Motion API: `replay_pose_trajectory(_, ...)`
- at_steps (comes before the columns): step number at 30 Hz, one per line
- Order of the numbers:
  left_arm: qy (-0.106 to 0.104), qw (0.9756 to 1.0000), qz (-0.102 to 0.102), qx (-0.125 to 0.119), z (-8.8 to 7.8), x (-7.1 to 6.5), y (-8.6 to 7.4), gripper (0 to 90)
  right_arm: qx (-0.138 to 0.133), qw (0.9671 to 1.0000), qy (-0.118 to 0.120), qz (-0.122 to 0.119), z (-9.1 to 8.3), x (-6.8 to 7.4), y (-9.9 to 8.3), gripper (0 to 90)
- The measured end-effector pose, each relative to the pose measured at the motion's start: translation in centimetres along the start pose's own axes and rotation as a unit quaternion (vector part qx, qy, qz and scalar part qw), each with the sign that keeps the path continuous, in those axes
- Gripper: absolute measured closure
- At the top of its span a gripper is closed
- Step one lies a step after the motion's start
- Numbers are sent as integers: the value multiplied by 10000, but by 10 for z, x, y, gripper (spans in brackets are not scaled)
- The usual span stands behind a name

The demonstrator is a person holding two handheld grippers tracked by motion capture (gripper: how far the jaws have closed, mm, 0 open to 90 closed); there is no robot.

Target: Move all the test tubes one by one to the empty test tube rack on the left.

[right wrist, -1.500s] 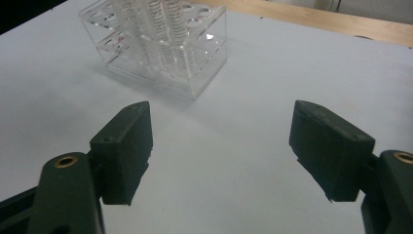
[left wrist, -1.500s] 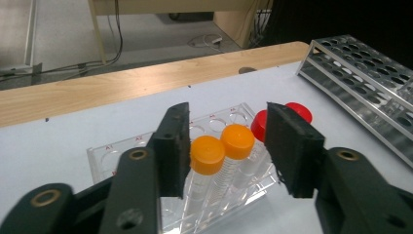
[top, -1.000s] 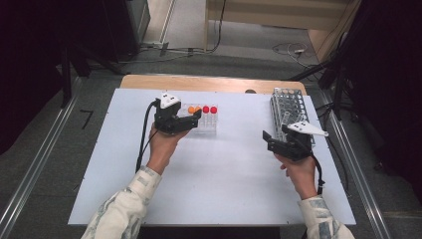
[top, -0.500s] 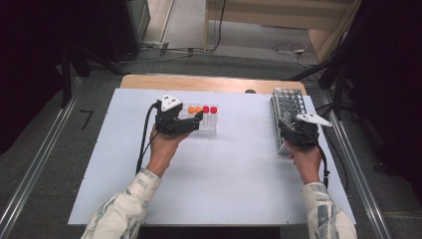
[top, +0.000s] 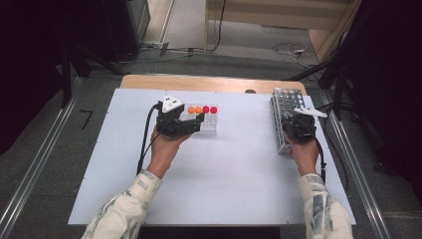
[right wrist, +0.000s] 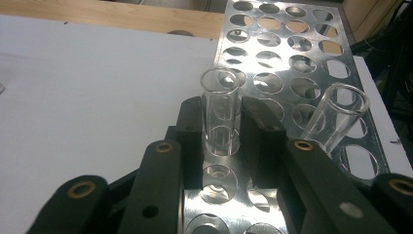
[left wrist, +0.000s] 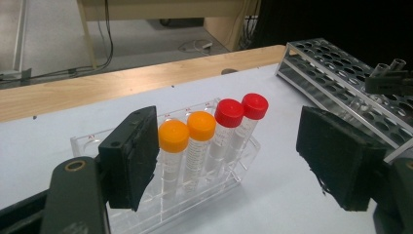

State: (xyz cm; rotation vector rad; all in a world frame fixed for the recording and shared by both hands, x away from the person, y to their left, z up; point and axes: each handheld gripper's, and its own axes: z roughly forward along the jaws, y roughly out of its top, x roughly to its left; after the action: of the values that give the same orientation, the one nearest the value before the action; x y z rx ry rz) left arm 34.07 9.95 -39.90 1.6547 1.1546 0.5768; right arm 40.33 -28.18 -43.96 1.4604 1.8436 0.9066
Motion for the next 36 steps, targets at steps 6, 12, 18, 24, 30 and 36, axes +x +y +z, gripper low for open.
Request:
replay_pose_trajectory(6, -3, 10000, -30, -12, -1, 1, -1, 241, 85, 9999, -23, -73, 3, 0, 2, 719)
replay_pose_trajectory(12, -15, 10000, -24, -32, -3, 1, 0, 242, 50, 9999, -54, -143, 2, 0, 2, 731)
replay_pose_trajectory(18, -6, 10000, -52, -51, -5, 2, 0, 243, -170, 9997, -80, -156, -7, 2, 6, 734)
replay_pose_trajectory(24, -2, 10000, -64, -73, -5, 2, 1, 243, -423, 9989, -54, -172, -22, 1, 17, 735)
replay_pose_trajectory(30, 56, 10000, -70, -22, -6, 3, 1, 235, -725, 9969, -27, -294, -43, 3, 25, 735)
replay_pose_trajectory(36, 69, 9999, -71, -35, -6, 2, 1, 236, -908, 9952, 140, -333, -63, 5, 30, 735)
